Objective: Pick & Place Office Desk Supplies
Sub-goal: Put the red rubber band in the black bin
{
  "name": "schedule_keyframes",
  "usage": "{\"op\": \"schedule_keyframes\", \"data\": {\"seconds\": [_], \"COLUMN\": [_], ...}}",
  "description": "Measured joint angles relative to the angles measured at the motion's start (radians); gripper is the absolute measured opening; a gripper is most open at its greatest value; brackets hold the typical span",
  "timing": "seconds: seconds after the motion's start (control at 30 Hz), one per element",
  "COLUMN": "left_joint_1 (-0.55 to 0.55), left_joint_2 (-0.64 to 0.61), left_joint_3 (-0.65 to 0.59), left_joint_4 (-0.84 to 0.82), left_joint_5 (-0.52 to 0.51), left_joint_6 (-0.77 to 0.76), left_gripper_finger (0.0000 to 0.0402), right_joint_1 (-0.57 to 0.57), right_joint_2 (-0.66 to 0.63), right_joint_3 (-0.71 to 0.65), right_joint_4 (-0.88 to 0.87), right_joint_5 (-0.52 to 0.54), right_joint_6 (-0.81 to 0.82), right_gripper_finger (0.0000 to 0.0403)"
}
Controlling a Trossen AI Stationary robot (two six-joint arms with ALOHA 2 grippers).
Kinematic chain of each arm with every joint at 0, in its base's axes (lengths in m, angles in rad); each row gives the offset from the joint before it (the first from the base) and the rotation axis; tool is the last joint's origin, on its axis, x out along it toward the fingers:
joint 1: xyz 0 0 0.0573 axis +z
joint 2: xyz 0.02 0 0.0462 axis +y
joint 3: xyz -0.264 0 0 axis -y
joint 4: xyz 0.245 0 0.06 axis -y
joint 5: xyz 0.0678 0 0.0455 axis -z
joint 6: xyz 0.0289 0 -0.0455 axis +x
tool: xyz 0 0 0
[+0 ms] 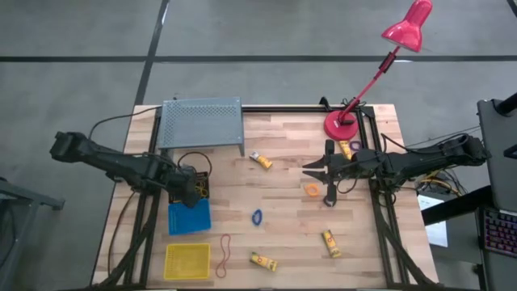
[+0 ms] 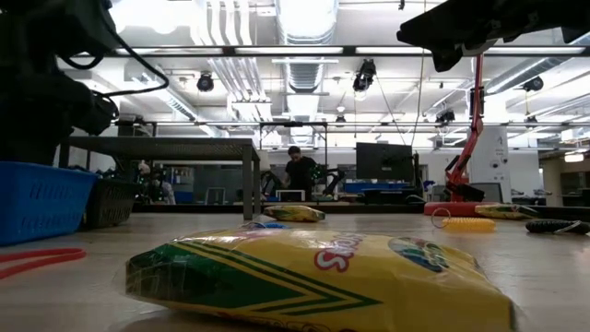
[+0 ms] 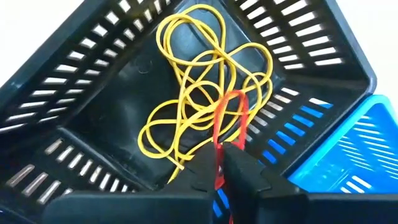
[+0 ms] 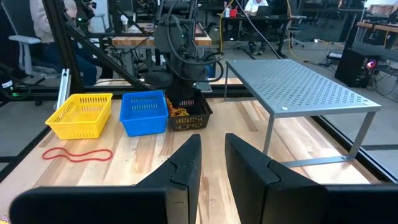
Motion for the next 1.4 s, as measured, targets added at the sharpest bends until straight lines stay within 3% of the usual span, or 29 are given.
{"op": "schedule_keyframes", "data": {"seconds": [0.33,0.43,0.6,0.83,1.0,1.1,1.27,1.4], "left_joint_1": [0.012,0.013,0.014,0.014,0.014,-0.003,-0.074,-0.14], "left_joint_2": [-0.03,-0.068,-0.129,-0.131,-0.09,-0.05,0.082,0.202], "left_joint_3": [0.0,0.013,0.114,0.306,0.38,0.391,0.396,0.411], "left_joint_4": [0.026,0.02,-0.031,-0.159,-0.253,-0.242,-0.157,-0.022], "left_joint_5": [0.0,-0.006,-0.092,-0.119,-0.131,-0.075,0.013,0.019], "left_joint_6": [-0.018,0.049,0.126,0.175,0.001,-0.182,-0.404,-0.564], "left_gripper_finger": [0.014,0.0162,0.0177,0.0175,0.0175,0.0175,0.0175,0.0175], "right_joint_1": [0.0,0.0,0.0,0.0,0.0,0.0,0.0,0.0], "right_joint_2": [0.0,0.0,0.0,0.0,0.0,0.0,0.0,0.0], "right_joint_3": [0.0,0.0,0.0,0.0,0.0,0.0,0.0,0.0], "right_joint_4": [0.0,0.0,0.0,0.0,0.0,0.0,0.0,0.0], "right_joint_5": [0.0,0.0,0.0,0.0,0.0,0.0,0.0,0.0], "right_joint_6": [0.0,0.0,0.0,0.001,0.0,0.001,0.001,0.001], "right_gripper_finger": [0.0068,0.0068,0.0068,0.0068,0.0068,0.0068,0.0068,0.0068]}}
